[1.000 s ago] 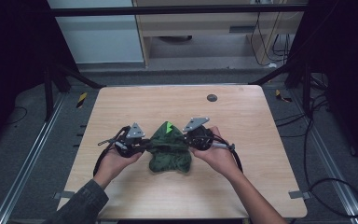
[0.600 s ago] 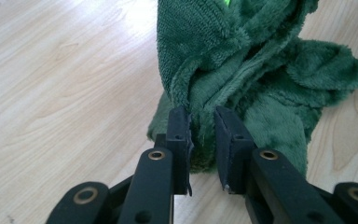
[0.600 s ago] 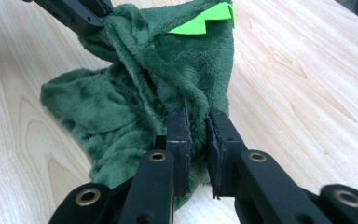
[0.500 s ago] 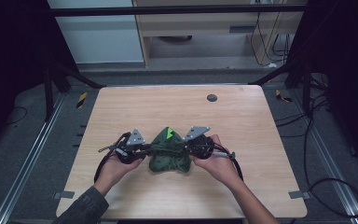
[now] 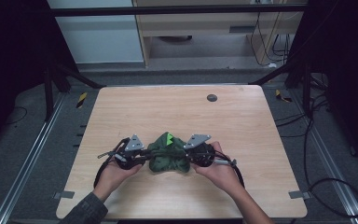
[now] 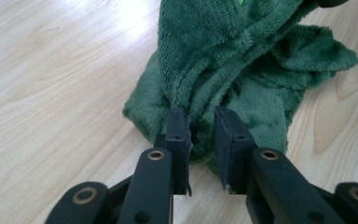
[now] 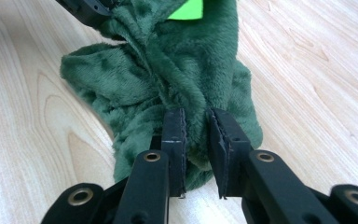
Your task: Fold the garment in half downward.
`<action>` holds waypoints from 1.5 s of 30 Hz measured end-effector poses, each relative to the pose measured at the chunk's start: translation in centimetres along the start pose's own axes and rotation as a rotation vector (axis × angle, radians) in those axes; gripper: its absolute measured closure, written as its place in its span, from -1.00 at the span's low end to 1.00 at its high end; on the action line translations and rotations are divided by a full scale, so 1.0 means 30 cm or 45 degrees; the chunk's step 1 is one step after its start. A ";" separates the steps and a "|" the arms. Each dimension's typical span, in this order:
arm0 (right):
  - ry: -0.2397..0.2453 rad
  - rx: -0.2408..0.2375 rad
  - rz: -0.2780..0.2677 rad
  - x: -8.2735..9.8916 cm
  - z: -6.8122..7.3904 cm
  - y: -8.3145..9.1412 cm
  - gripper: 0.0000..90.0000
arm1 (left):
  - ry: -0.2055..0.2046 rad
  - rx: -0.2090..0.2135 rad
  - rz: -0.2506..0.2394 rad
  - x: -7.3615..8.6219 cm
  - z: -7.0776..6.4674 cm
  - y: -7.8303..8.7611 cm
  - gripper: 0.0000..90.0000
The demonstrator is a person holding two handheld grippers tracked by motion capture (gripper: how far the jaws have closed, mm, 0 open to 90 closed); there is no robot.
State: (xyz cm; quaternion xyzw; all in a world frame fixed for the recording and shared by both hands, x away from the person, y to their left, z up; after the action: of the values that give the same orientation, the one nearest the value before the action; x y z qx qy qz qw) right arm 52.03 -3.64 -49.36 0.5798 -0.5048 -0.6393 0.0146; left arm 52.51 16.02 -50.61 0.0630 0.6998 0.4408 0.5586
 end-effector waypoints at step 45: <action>-0.029 -0.020 0.021 0.074 0.026 0.000 0.69 | 0.029 0.019 0.002 0.063 -0.031 -0.016 0.69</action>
State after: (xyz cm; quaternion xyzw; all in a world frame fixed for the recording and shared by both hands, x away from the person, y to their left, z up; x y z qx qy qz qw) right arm 50.71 -4.51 -51.11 0.5682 -0.5046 -0.6498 0.0187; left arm 51.24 16.32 -52.32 0.0628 0.7093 0.4367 0.5498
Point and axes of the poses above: each handheld gripper's, and its own axes: y roughly backward along the jaws, x roughly out of its underside, z roughly to its left, the point moved 7 cm from there along -y, roughly forward along the jaws, and after that the axes turned 5 degrees about x, right-handed, at the moved point
